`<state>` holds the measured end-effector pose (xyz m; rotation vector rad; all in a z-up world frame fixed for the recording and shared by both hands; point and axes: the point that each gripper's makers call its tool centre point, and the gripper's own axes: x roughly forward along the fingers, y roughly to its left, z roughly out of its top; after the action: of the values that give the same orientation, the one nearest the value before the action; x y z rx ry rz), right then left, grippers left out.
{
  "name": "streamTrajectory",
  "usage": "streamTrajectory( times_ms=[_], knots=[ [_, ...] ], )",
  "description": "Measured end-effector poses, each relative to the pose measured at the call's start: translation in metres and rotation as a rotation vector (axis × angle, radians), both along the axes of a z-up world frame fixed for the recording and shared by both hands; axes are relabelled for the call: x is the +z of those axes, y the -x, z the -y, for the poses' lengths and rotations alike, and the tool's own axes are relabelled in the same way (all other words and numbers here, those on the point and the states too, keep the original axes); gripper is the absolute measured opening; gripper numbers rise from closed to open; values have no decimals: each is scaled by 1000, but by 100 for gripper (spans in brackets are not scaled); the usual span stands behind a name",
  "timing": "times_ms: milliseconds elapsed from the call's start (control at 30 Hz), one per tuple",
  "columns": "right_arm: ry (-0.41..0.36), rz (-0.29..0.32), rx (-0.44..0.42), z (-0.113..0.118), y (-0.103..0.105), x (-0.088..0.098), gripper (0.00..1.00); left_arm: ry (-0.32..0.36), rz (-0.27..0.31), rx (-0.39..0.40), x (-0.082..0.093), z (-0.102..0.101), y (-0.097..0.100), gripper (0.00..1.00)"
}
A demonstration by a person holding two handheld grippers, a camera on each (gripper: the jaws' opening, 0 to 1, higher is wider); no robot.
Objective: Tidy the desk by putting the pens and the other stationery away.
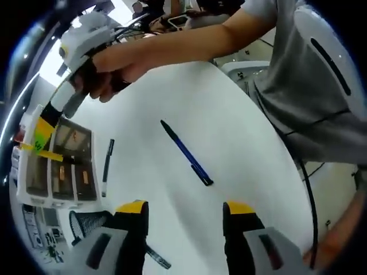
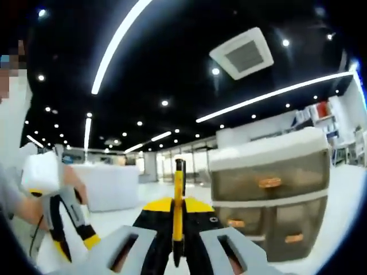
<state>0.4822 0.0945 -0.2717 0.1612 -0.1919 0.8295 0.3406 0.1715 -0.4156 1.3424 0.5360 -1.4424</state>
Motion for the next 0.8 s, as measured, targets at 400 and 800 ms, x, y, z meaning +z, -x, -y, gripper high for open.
streamTrajectory(
  times_ms=[400,800],
  knots=[
    [-75,2,46,-37,-25,28,3,128,16,25,24,2,-5,53],
    [16,85,103,-75,-49,53,3,529,-135,269,51,-5,-31,50]
  ],
)
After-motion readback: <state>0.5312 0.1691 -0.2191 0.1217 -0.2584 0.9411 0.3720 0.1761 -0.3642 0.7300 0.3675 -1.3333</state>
